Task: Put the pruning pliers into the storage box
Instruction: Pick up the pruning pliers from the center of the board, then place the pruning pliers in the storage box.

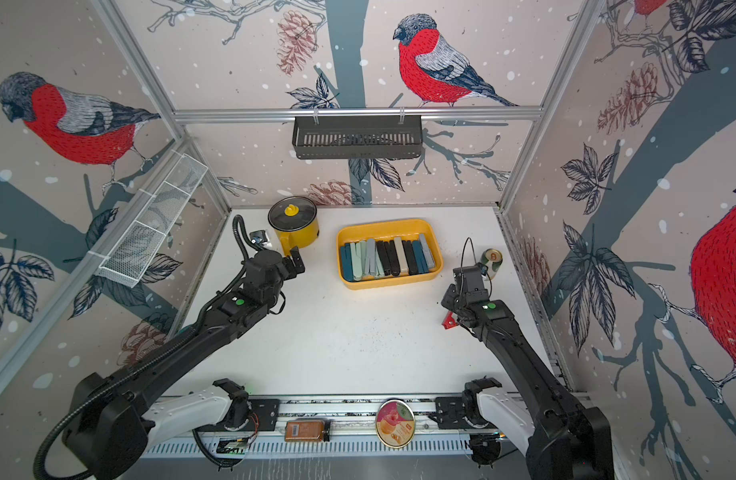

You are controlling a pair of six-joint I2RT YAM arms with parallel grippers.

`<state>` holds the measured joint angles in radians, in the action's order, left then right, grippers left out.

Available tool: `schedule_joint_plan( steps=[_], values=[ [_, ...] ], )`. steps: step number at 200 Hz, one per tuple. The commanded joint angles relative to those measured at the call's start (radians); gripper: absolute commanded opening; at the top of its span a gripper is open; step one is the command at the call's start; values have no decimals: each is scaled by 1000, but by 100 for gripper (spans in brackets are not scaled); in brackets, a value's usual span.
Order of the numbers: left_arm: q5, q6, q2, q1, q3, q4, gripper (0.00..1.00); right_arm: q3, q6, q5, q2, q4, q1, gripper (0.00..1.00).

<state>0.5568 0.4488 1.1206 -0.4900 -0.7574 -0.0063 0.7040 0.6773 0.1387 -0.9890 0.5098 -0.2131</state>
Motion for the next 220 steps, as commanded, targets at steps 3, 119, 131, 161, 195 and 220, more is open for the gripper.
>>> schedule_joint_plan(
  steps=[3, 119, 131, 161, 195, 220],
  values=[
    [15, 70, -19, 33, 18, -64, 98, 94, -45, 26, -1, 42, -3, 3],
    [88, 123, -317, 100, 308, -74, 98, 733, -389, -46, -710, -11, -223, 3],
    [89, 123, -339, 103, 328, -72, 98, 783, -420, -44, -776, -4, -231, 3],
    [97, 124, -348, 108, 334, -97, 98, 898, -497, -30, -911, 47, -241, 3],
    [89, 120, -329, 116, 336, -101, 98, 940, -567, -52, -997, 65, -255, 3],
    [87, 125, -321, 119, 342, -96, 98, 944, -600, -71, -1033, 56, -264, 3]
  ],
)
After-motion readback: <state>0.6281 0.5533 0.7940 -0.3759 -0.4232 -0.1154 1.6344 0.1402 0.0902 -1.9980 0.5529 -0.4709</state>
